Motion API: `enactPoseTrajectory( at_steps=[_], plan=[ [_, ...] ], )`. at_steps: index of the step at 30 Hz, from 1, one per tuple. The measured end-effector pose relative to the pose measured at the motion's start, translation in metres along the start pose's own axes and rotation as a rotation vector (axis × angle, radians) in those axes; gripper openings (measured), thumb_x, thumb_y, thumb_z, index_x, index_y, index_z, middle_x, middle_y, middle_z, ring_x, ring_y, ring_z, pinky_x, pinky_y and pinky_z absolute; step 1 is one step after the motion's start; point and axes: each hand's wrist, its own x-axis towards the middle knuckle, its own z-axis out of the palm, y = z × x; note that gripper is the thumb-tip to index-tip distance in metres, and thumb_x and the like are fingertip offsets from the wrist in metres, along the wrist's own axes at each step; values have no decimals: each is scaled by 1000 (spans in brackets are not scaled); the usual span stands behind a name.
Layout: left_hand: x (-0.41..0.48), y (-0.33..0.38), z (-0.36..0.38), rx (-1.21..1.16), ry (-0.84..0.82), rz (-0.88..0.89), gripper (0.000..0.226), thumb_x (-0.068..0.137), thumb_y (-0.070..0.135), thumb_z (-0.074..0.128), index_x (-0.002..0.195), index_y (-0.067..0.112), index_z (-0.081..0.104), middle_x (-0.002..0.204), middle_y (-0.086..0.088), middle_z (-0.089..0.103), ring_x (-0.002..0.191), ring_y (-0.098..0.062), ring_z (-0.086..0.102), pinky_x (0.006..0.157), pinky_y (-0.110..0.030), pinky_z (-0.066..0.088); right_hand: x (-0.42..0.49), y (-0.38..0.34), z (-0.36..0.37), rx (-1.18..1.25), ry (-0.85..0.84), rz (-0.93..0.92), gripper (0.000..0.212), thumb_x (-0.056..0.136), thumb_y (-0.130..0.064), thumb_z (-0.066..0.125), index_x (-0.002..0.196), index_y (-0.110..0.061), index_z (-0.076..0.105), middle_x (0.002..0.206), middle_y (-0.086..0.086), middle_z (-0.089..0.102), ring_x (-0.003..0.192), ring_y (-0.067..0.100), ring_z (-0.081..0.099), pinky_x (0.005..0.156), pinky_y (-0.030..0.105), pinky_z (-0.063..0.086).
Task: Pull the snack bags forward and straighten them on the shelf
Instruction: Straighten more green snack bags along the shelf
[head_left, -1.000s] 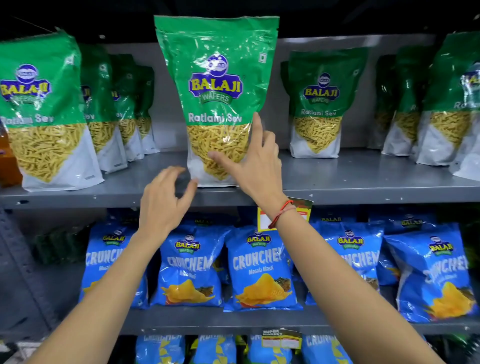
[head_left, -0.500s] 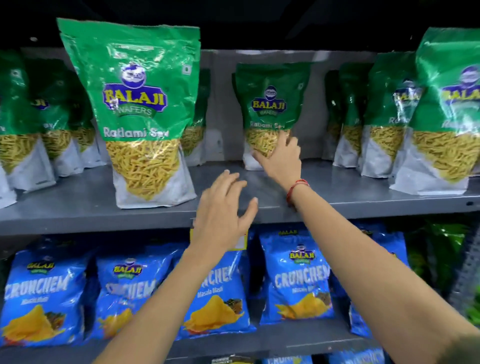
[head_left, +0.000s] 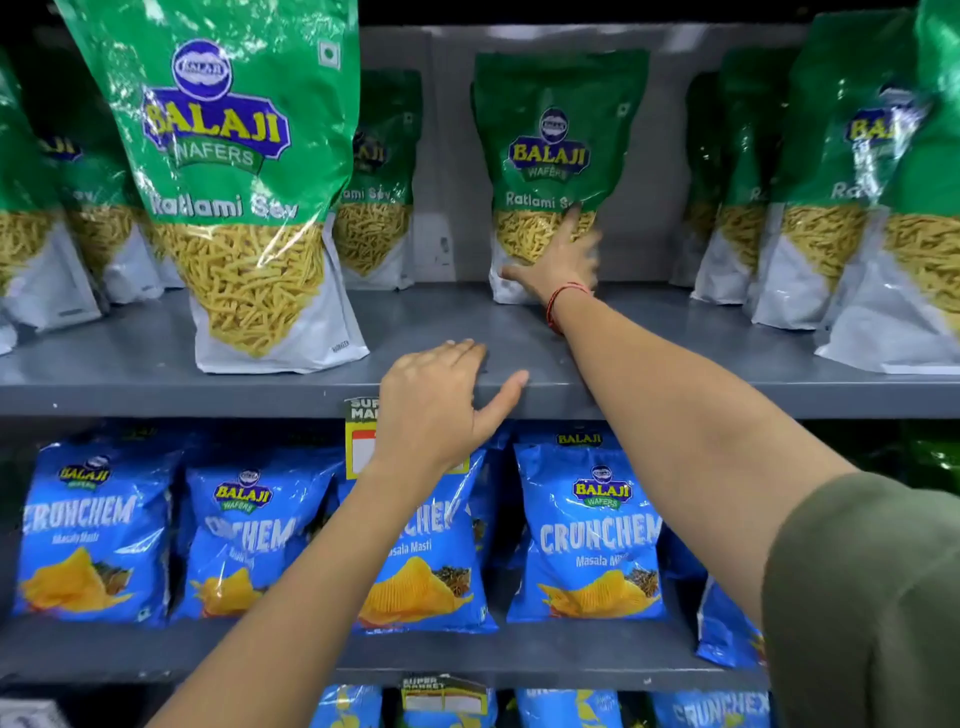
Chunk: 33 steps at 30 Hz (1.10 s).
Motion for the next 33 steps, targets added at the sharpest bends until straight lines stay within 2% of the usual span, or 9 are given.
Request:
enactPoseTrajectory(
  at_steps=[4,6,10,17,24,33],
  plan=[
    [1,1,1,16,25,-3,58,87,54,34,89,8,70,83,-5,75,78,-25,69,59,-33,48,5,-6,-1,-153,92,-46,124,66,-67,72,153,-16,0,156,27,8,140,44,22,108,57,31],
    [1,1,1,4,46,4,58,87,53,34,89,8,70,83,-5,75,78,-25,69,59,-33,49,9,-7,-4,-117,109,-47,123,66,-70,69,153,-18,-1,156,28,5,139,44,24,107,58,32],
    [0,1,5,-4,97,7,56,87,52,38,89,6,71,85,-8,75,81,-25,70,60,-34,52,13,-7,0,23,88,-46,125,65,-61,76,153,-21,-3,155,27,6,134,46,30,105,58,36],
    [1,1,5,23,105,7,57,87,52,36,89,7,71,89,-6,76,87,-23,70,65,-34,51,12,-7,-4,12,69,-46,127,65,-43,84,153,-22,-5,154,25,10,137,45,26,106,58,34],
    [-1,1,5,19,77,2,58,87,53,35,92,7,71,94,-6,76,94,-23,69,70,-34,51,2,-6,-6,3,112,-74,119,67,-42,82,152,-18,3,149,25,20,132,45,33,104,56,36],
    [-2,0,4,18,80,18,60,86,54,36,94,7,72,97,-9,75,92,-24,70,70,-33,53,-23,6,-28,16,131,-137,114,68,-43,80,151,-18,7,147,23,22,129,44,34,101,55,40]
  ],
)
